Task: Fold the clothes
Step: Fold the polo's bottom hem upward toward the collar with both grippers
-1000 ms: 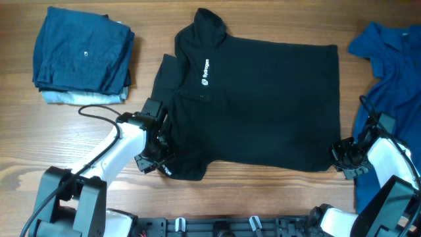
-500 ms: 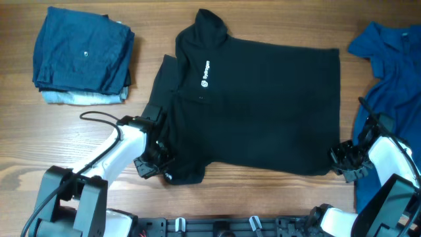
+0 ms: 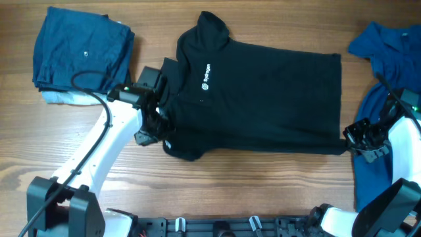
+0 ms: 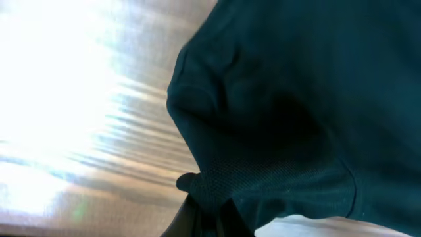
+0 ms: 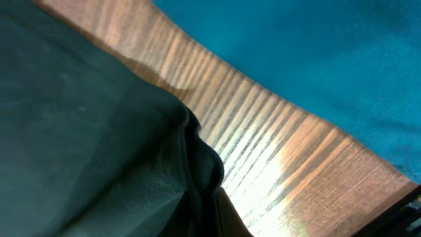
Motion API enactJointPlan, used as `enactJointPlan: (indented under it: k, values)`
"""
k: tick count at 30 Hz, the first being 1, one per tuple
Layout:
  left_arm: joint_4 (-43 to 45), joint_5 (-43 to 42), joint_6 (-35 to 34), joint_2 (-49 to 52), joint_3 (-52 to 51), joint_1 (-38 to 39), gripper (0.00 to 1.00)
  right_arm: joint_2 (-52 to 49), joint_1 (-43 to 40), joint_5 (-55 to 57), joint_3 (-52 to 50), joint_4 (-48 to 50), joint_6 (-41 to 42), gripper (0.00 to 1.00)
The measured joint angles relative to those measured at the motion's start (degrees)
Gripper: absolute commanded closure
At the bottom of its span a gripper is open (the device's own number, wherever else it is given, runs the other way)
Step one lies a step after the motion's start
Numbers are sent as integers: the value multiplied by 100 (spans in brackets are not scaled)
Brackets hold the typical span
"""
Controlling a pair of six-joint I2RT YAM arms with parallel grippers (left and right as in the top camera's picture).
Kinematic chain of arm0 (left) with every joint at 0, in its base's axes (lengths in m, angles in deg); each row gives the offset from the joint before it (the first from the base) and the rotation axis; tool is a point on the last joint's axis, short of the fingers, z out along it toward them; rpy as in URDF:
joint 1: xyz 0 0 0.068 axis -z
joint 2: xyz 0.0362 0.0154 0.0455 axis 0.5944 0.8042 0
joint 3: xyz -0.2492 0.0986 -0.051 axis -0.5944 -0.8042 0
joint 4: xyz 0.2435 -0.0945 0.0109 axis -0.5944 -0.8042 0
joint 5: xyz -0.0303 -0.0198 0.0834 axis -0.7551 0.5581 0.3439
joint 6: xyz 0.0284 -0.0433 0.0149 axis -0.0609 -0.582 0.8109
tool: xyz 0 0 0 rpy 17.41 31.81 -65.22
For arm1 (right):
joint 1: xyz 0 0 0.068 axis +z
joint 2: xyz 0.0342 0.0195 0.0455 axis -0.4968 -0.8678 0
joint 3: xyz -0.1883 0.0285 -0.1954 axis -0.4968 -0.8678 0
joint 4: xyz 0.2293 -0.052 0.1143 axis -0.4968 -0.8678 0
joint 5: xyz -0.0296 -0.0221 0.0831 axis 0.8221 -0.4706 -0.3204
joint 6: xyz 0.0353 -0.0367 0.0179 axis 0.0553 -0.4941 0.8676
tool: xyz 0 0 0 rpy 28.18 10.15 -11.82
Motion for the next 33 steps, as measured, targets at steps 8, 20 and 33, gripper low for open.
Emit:
enactJointPlan:
  k: [8,20,33]
  values:
    - [1010,216,114,0,522,0,96,0,575,164,26,92,-70,96]
    - [2341,433,323,398,531,0,96,-614,929,461,44,1191,-234,96]
    - [3762,494,481,1613,531,0,53,-1226,1113,470,50,2804,-520,36]
